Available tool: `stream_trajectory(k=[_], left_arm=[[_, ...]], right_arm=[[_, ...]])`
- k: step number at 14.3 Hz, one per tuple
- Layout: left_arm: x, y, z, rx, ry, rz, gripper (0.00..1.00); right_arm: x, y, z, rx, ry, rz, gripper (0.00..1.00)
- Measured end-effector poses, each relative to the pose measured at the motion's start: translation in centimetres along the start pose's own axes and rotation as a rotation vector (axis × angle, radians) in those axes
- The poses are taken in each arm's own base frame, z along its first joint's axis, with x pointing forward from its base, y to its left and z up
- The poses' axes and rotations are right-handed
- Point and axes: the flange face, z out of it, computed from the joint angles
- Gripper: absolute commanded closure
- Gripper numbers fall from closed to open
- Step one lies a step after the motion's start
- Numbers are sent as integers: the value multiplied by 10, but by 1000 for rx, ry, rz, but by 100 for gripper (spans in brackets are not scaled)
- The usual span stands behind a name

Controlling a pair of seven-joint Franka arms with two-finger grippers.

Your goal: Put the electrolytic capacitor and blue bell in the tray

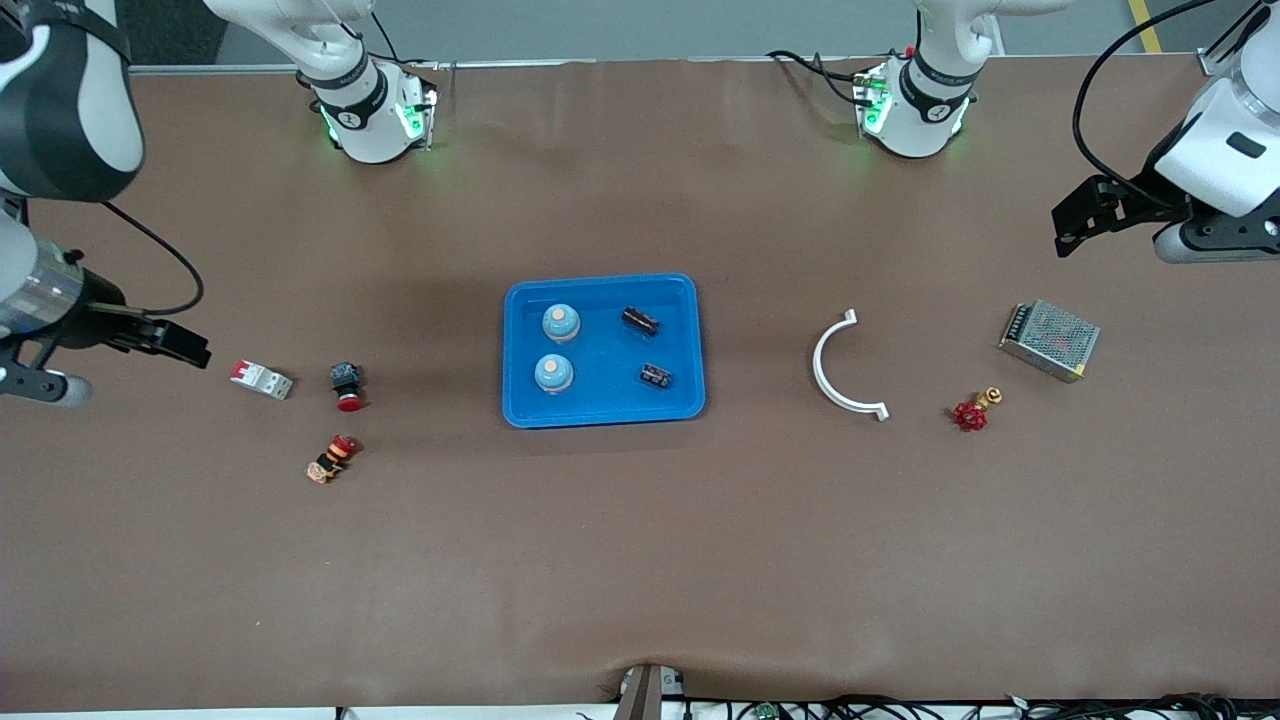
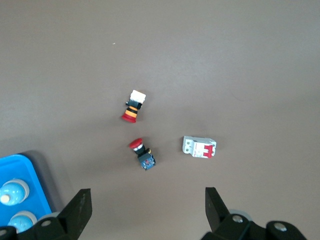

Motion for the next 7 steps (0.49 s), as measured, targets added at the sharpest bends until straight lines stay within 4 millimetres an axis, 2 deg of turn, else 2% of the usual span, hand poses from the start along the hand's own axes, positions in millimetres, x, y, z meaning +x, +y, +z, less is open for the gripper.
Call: stream_trajectory(k=[7], left_arm=[[0, 0, 0, 0, 1, 0, 0]], right_arm=[[-6, 8, -35, 9, 31, 8, 0]])
